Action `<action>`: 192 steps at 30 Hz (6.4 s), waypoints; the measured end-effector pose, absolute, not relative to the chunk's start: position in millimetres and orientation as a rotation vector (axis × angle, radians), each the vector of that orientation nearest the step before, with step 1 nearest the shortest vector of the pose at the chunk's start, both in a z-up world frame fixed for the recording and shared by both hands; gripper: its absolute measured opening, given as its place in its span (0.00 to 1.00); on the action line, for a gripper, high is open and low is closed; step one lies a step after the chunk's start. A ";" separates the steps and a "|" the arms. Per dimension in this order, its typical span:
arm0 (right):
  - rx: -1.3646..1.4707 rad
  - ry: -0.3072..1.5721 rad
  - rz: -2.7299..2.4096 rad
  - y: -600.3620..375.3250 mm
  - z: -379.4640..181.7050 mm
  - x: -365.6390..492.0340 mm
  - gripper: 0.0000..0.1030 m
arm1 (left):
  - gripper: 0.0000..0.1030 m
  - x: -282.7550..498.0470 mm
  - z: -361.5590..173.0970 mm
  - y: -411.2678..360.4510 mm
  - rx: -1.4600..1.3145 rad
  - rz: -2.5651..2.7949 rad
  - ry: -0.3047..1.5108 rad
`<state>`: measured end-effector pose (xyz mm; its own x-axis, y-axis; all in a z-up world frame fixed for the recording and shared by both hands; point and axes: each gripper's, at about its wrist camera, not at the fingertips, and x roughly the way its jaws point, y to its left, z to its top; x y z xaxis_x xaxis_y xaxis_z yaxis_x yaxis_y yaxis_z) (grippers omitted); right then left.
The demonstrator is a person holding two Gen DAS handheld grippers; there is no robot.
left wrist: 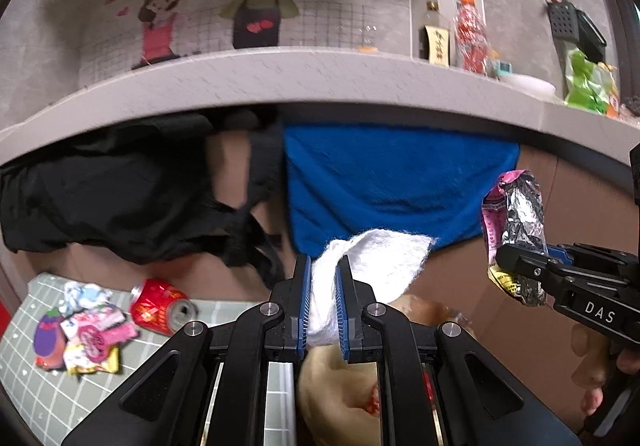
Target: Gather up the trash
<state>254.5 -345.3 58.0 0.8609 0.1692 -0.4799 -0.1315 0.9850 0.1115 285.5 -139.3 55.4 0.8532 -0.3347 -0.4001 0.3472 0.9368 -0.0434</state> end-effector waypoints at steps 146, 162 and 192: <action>-0.046 0.971 0.700 -15.0 -85.1 402.2 0.35 | 0.07 308.1 -60.0 239.0 -0.332 0.001 0.773; -0.167 1.023 0.753 12.2 -97.2 395.2 0.19 | 0.40 363.1 -87.6 285.4 -0.269 -0.045 0.809; -0.052 0.667 0.622 -58.9 21.0 321.2 0.16 | 0.17 316.5 11.3 207.8 -0.210 0.017 0.587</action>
<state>321.2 -58.9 21.0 0.6123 0.5230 -0.5930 -0.5552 0.8184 0.1485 316.5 207.8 11.3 0.8329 -0.0442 -0.5516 -0.0754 0.9784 -0.1923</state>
